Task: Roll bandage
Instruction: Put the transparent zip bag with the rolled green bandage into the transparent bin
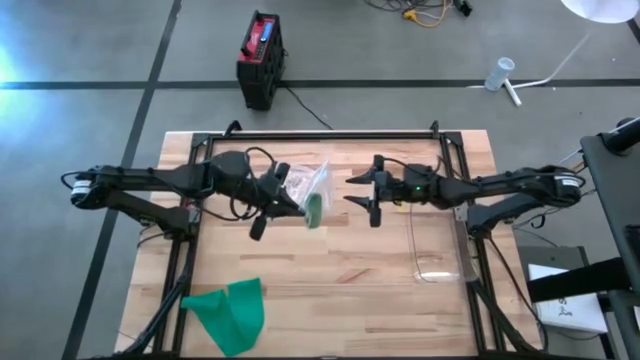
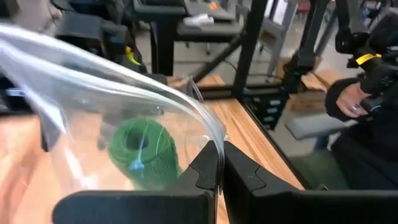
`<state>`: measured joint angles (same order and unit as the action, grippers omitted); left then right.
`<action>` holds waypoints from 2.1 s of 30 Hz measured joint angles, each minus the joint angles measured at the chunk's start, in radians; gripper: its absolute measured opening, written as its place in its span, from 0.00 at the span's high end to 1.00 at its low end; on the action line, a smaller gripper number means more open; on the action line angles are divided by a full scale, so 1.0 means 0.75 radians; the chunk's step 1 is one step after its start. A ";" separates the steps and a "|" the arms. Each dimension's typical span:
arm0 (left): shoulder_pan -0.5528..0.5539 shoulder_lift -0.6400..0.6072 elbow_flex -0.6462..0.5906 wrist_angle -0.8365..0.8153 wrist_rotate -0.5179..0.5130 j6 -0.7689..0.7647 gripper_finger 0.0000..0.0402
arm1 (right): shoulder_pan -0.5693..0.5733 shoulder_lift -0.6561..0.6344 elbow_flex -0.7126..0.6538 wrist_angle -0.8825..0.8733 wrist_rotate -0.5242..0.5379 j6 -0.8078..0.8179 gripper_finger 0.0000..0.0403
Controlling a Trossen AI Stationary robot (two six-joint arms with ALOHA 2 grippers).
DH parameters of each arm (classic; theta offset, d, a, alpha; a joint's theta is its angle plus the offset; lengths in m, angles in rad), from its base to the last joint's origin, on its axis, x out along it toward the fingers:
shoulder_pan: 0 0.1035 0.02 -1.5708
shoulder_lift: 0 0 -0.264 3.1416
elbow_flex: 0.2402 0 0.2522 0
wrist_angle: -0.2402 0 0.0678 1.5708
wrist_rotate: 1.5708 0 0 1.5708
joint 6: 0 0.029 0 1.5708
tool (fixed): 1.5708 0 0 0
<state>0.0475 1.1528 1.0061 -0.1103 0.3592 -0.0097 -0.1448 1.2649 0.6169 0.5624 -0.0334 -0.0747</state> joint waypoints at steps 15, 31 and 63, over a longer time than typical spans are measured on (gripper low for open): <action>-0.106 0.049 0.250 -0.305 0.000 -0.036 1.00 | -0.005 0.200 0.156 0.083 -0.481 -0.108 0.46; -0.177 0.230 0.580 -0.599 -0.030 -0.012 1.00 | -0.009 0.067 0.418 -0.655 -0.368 -0.314 0.41; -0.177 0.287 0.629 -0.705 -0.276 0.108 1.00 | -0.002 0.043 0.412 -0.780 -0.534 -0.176 0.50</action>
<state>-0.0853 1.3678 1.4776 -0.6388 0.1520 0.0715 -0.1464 1.2968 0.9257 -0.0229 -0.4340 -0.2065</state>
